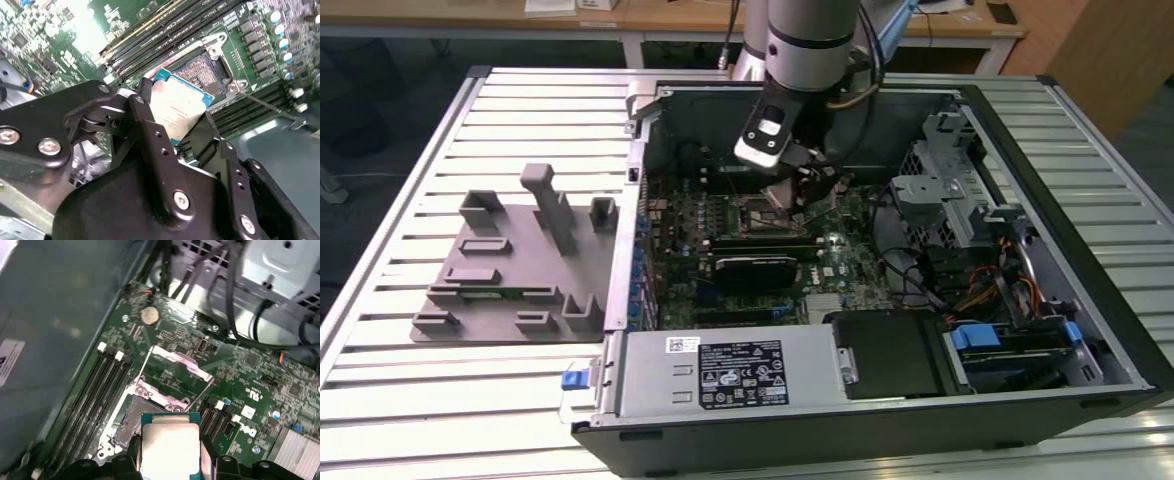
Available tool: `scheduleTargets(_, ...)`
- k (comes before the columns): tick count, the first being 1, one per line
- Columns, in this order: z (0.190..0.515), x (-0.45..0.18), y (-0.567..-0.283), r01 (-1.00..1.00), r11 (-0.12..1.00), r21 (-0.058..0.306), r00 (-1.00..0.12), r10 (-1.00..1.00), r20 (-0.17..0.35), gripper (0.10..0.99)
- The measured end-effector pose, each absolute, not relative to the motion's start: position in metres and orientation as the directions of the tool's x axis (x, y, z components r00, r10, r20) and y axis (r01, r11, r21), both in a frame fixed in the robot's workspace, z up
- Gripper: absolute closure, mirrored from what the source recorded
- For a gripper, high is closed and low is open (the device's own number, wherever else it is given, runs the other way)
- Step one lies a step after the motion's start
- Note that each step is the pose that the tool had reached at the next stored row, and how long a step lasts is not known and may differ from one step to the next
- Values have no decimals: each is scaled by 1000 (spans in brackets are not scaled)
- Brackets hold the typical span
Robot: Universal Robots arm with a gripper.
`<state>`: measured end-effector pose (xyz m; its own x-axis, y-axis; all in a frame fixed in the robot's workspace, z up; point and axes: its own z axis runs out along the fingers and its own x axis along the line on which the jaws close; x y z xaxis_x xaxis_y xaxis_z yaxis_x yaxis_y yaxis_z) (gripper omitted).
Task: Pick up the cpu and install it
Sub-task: 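Place the cpu into insertion slot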
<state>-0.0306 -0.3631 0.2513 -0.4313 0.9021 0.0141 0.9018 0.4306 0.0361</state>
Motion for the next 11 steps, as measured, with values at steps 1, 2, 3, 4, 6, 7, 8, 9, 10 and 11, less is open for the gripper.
scheduleTargets(1,251,-31,-363,909,414,36,-415,910,14,541)
scheduleTargets(2,251,-31,-363,917,398,36,-399,917,14,541)
scheduleTargets(3,251,-31,-363,924,381,36,-382,924,14,541)
scheduleTargets(4,251,-31,-363,930,365,36,-365,931,14,541)
scheduleTargets(6,250,-31,-363,959,282,36,-283,959,14,541)
scheduleTargets(7,250,-31,-363,964,265,36,-266,964,14,541)
scheduleTargets(8,250,-31,-363,968,248,36,-248,969,14,541)
scheduleTargets(9,249,-31,-363,973,229,36,-229,973,14,541)
scheduleTargets(10,249,-31,-363,977,211,36,-212,977,14,541)
scheduleTargets(11,249,-31,-363,980,193,36,-194,981,14,541)
